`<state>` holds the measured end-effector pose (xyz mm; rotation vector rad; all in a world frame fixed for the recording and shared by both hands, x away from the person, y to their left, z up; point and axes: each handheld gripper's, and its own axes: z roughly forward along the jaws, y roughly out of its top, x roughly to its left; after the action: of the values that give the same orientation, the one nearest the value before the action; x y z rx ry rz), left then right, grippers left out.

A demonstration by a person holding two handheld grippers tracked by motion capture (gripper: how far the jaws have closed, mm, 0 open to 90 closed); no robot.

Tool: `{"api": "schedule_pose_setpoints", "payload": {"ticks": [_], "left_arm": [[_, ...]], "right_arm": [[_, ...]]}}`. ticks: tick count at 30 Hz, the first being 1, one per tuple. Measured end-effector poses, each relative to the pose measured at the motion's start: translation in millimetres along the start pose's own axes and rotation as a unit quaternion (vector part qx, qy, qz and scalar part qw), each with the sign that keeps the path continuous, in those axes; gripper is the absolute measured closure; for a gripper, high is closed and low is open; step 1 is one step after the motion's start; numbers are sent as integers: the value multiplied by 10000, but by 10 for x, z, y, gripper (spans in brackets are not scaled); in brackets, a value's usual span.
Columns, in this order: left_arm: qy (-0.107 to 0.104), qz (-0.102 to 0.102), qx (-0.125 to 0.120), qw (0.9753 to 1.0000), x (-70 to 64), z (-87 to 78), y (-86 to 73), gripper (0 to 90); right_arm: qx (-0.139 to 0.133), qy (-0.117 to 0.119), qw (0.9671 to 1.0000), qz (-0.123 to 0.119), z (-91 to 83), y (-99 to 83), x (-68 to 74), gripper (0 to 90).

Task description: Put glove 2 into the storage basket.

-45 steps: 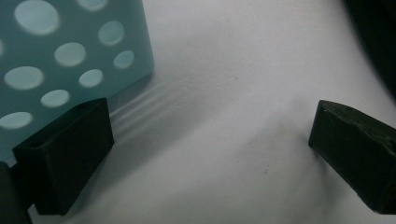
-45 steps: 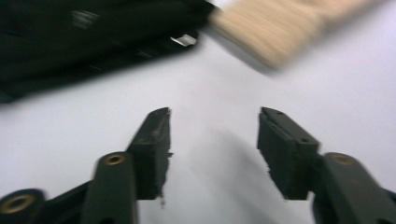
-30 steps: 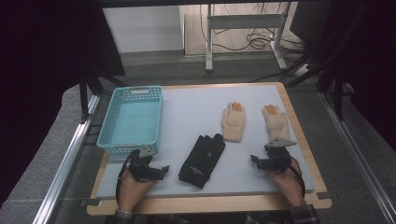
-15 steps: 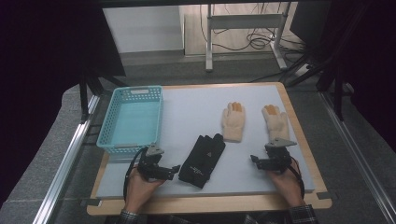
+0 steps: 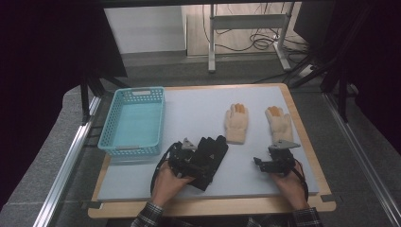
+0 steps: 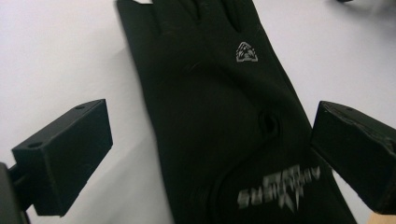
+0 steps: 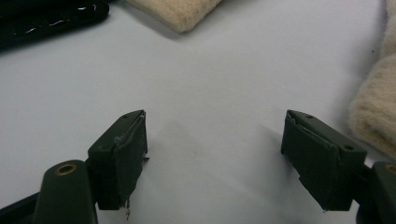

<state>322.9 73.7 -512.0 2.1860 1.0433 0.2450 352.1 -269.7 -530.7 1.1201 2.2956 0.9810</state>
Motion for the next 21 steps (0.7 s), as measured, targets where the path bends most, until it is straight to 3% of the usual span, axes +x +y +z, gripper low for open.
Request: {"api": "schedule_pose_setpoints", "payload": {"ticks": [2, 6, 9, 13, 14, 17, 21], "left_arm": [[121, 57, 134, 9998, -29, 85, 35, 0], [33, -33, 281, 9996, -86, 189, 77, 0], [41, 30, 371, 9993, -159, 214, 84, 0], [339, 226, 569, 9975, -286, 254, 79, 0], [517, 291, 654, 9961, -316, 285, 68, 0], [600, 190, 702, 9955, -306, 318, 54, 0], [621, 158, 683, 9956, -264, 278, 62, 128]], "right_arm": [[0, 1, 10000, -4, 0, 0, 0, 221], [2, 5, 10000, -7, 0, 0, 0, 219], [2, 5, 10000, -8, 0, 0, 0, 219], [1, 4, 10000, -12, 1, -1, 1, 219], [1, 3, 10000, -12, 1, -1, 1, 219], [1, 3, 10000, -12, 1, -1, 1, 218], [0, -3, 10000, -13, 1, -1, 2, 218]]}}
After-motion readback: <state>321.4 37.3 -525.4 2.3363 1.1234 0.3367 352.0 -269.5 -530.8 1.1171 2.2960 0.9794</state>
